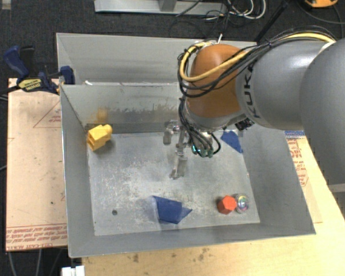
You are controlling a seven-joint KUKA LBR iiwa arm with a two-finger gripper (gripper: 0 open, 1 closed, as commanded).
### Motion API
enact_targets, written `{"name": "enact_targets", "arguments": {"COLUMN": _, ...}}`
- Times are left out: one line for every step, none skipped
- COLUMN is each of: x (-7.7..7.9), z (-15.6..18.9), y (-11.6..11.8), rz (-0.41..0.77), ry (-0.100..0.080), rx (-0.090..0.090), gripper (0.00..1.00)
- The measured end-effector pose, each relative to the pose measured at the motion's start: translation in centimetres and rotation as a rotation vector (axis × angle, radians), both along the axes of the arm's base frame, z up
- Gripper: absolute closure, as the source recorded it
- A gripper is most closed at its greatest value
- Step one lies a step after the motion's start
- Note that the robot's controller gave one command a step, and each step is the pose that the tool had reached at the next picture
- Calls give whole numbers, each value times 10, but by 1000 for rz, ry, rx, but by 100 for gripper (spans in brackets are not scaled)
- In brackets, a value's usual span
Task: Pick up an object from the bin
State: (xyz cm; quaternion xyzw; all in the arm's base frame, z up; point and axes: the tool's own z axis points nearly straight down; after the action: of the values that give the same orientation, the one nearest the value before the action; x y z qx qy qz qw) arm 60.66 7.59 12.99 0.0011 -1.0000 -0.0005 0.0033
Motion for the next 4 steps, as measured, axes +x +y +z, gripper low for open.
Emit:
{"name": "enact_targets", "arguments": {"x": -73, "z": -63, "y": 15, "rz": 92, "ry": 3, "rx": 0, "gripper": 0}}
{"name": "enact_targets", "arguments": {"x": -125, "z": -29, "y": 78, "rz": 52, "ry": -4, "rx": 3, "gripper": 0}}
{"name": "enact_targets", "arguments": {"x": -115, "z": -31, "y": 41, "rz": 190, "ry": -6, "rx": -1, "gripper": 0}}
{"name": "enact_targets", "arguments": {"x": -113, "z": -59, "y": 76, "rz": 260, "ry": -18, "rx": 1, "gripper": 0}}
